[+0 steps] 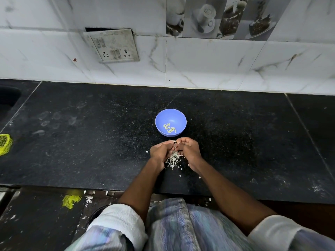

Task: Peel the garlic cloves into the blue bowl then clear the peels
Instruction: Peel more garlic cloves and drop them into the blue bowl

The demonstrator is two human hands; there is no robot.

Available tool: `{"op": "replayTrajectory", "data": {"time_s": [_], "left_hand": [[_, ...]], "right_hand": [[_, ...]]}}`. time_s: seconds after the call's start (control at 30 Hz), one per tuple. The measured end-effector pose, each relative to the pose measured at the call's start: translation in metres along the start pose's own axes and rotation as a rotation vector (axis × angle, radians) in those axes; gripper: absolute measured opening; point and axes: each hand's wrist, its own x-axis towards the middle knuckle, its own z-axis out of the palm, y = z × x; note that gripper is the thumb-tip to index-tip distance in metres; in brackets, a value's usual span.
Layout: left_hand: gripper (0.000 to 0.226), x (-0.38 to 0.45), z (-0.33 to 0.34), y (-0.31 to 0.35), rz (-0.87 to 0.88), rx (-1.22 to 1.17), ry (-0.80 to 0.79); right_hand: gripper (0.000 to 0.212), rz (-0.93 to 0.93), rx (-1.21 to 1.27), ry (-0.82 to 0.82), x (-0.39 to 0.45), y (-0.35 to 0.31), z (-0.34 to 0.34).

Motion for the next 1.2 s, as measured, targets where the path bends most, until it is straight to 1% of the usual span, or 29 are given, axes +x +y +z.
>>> {"op": "replayTrajectory", "data": {"time_s": [0.17,0.27,0.33,0.43,0.57,0.7,0.8,0.9,0.97,1.07,1.13,1.2], "left_hand": [[0.012,0.003,-0.001,-0.007,0.173,0.181,0.031],[0.012,0.005,-0.003,-0.007,0.250,0.236,0.020],[0.012,0.004,-0.003,-0.007,0.263,0.245,0.009],[0.013,0.003,-0.001,-0.005,0.200,0.183,-0.010],[0.016,0.004,0.000,-0.001,0.033,0.081,-0.015],[0.016,0.008,0.001,0.001,-0.076,0.007,-0.034],[0.011,0.010,0.001,0.001,-0.170,-0.059,-0.058],[0.011,0.012,0.000,0.000,-0.206,-0.075,-0.057],[0.008,0.013,0.001,0.000,-0.140,-0.033,-0.011],[0.014,0.011,0.001,-0.003,0.067,0.123,0.057],[0.014,0.012,0.002,-0.006,0.150,0.173,0.060],[0.015,0.011,0.002,-0.007,0.192,0.195,0.045]], "right_hand": [[0.018,0.037,-0.005,-0.018,0.001,0.001,0.000],[0.014,0.036,-0.011,-0.007,0.003,0.000,-0.002],[0.012,0.032,-0.030,-0.004,0.005,0.002,-0.002],[0.011,0.016,-0.030,-0.021,0.006,0.004,-0.001],[0.012,-0.029,-0.037,-0.061,0.006,0.004,0.001],[0.012,-0.035,-0.058,-0.053,0.008,0.005,0.001],[0.013,-0.050,-0.101,-0.032,0.011,0.007,0.002],[0.012,-0.059,-0.133,-0.023,0.012,0.008,0.002],[0.012,-0.067,-0.153,-0.028,0.013,0.008,0.001],[0.012,-0.061,-0.179,-0.036,0.013,0.008,-0.002],[0.010,-0.060,-0.199,-0.027,0.012,0.009,-0.004],[0.011,-0.069,-0.213,-0.001,0.013,0.011,-0.004]]}}
